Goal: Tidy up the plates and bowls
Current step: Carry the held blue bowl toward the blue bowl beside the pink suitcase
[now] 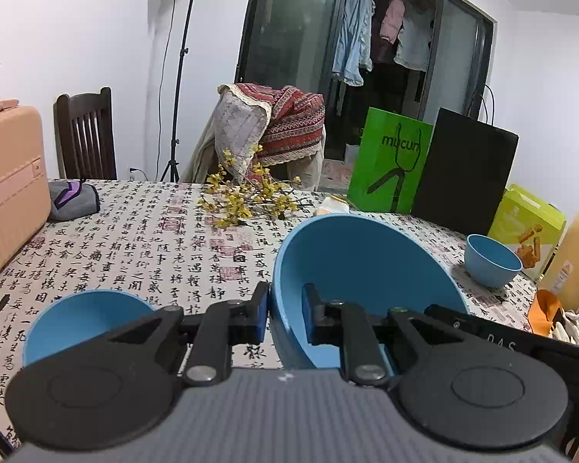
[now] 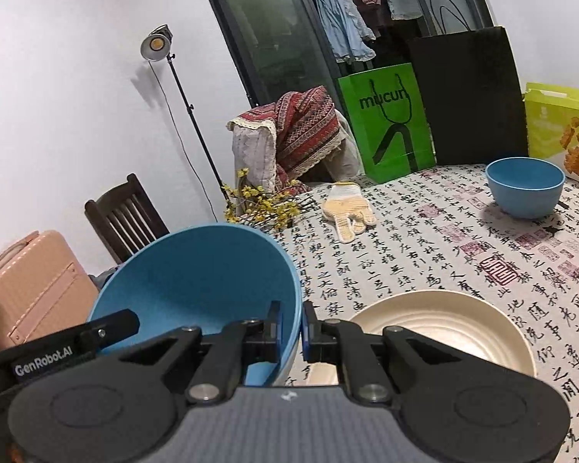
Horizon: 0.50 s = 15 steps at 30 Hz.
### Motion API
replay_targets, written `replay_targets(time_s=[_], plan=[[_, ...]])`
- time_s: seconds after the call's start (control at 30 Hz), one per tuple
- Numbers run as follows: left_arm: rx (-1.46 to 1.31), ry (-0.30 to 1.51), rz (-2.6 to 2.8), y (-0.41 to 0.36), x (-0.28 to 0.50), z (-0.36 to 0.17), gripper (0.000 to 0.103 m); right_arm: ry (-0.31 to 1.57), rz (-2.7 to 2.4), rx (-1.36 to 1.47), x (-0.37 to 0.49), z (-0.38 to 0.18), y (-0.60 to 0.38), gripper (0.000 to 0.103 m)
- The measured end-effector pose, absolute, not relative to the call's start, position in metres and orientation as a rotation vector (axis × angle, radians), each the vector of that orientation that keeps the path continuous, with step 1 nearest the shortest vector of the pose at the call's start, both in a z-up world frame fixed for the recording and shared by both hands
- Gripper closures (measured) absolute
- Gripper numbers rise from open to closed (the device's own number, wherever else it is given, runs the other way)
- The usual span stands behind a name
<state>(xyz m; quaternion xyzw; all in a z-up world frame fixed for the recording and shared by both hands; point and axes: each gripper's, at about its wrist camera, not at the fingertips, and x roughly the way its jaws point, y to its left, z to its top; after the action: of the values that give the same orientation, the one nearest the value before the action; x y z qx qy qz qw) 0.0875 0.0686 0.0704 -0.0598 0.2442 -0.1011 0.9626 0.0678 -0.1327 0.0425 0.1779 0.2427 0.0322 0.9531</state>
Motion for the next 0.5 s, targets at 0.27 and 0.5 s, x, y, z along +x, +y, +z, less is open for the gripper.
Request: replay_targets(time_s=[0.27, 0.5], plan=[[-0.121, 0.489, -0.193, 0.083, 0.088, 0.072, 0.085, 0.493, 0.085, 0.358, 0.071, 0.045, -0.118, 0.094], [-0.131, 0.486, -0.185, 0.097, 0.089, 0.073, 0.085, 0.497, 0.103, 0.354, 0.075, 0.045, -0.106, 0.094]])
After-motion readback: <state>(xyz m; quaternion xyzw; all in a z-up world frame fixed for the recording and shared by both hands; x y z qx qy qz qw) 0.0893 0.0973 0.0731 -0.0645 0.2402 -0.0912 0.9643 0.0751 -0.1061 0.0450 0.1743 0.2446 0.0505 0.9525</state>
